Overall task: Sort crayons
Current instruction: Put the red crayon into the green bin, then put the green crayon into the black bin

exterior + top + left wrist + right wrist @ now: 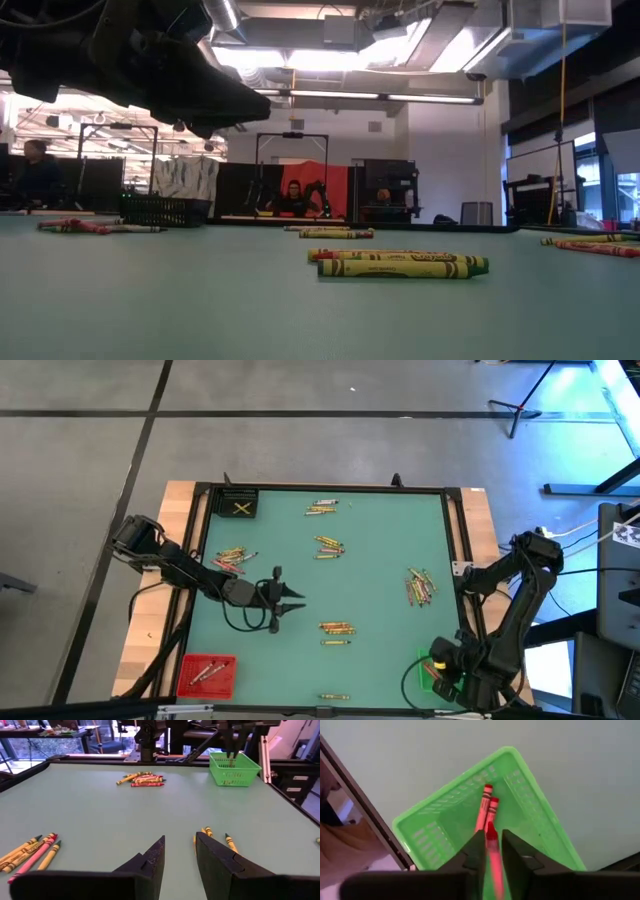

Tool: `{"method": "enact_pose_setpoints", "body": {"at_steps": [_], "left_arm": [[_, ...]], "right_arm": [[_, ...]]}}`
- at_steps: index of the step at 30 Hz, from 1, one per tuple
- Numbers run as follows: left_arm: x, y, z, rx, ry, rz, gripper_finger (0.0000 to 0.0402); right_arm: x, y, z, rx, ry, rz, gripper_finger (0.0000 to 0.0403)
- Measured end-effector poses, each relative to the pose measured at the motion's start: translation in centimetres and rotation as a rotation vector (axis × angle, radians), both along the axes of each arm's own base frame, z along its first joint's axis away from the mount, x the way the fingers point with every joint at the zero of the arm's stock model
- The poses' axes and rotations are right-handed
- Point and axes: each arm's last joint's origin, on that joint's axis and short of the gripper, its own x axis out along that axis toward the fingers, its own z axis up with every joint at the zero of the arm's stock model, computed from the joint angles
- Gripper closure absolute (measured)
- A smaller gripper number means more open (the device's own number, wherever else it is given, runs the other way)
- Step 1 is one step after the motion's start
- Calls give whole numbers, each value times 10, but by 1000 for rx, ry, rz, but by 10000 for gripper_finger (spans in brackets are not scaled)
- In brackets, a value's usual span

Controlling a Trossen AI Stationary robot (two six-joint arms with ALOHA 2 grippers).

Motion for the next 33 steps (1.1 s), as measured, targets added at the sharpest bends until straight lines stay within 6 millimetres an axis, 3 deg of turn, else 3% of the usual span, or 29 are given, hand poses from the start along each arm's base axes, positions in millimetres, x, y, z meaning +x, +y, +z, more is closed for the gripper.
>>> {"method": "enact_pose_setpoints", "body": {"at_steps": [8,16,20,26,33], "left_arm": [[0,0,0,-2,0,-3,308],[0,0,0,-11,-1,-1,308],[-1,-2,0,-52,-2,0,308],[-3,-10,0,-57,-4,-7,308],[-7,-17,0,-79,-16,53,308]], "right_arm": [[1,-4,9,4,-88,-11,245],[13,-18,14,-171,-291,3,226],[27,-39,14,-293,-241,-18,226],[47,-80,19,-446,-27,-33,226],[80,-133,24,-465,134,22,226]]}}
